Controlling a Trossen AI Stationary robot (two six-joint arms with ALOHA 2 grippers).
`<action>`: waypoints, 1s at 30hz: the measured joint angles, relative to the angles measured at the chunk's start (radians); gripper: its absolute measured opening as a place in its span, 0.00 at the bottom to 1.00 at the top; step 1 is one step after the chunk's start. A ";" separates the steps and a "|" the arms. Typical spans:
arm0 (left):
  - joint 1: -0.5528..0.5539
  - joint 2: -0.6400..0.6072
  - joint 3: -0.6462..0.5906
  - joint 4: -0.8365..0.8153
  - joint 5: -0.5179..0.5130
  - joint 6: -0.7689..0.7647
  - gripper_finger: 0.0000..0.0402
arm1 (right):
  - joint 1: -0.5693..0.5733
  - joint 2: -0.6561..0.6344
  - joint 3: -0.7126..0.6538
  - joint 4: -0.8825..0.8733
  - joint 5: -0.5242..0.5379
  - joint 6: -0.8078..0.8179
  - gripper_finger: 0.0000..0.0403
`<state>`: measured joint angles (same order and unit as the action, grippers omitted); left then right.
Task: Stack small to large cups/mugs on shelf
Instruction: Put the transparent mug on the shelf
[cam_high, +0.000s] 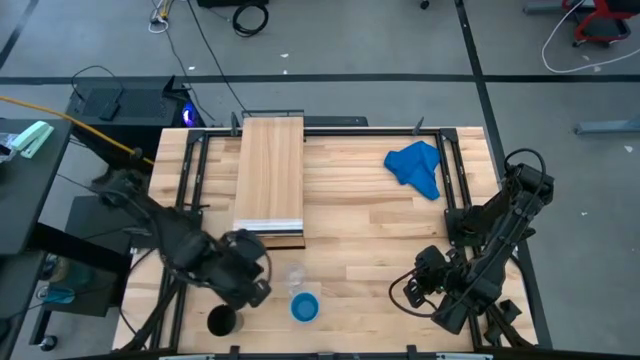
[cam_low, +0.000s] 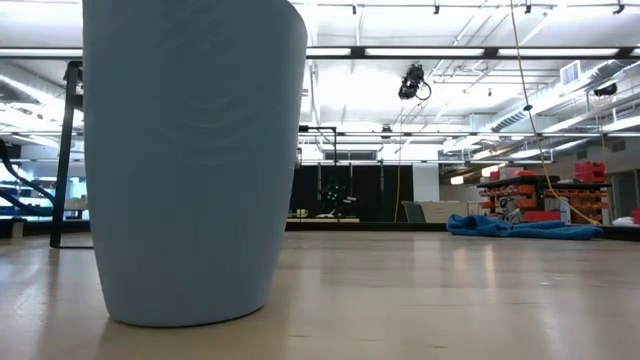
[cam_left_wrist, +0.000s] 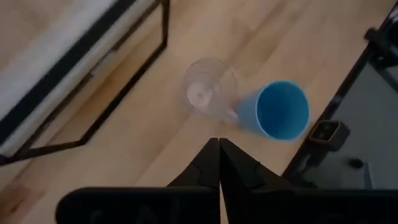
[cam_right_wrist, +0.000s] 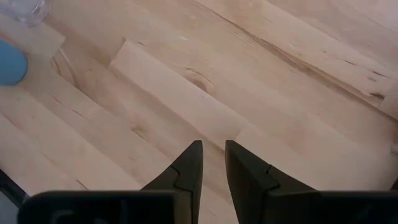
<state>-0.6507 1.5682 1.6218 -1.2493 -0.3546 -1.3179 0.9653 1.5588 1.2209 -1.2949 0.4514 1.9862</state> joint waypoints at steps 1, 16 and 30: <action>0.017 0.016 0.014 0.006 0.006 0.000 0.02 | 0.000 0.000 0.000 0.000 0.000 0.000 0.19; 0.169 0.225 0.024 0.001 0.183 -0.033 0.17 | 0.049 0.000 0.000 0.007 -0.041 0.038 0.19; 0.207 0.358 0.023 0.041 0.248 -0.059 0.28 | 0.100 0.000 0.000 0.010 -0.041 0.108 0.19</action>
<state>-0.4440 1.9258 1.6447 -1.2080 -0.1070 -1.3765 1.0657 1.5585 1.2209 -1.2850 0.4103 2.0941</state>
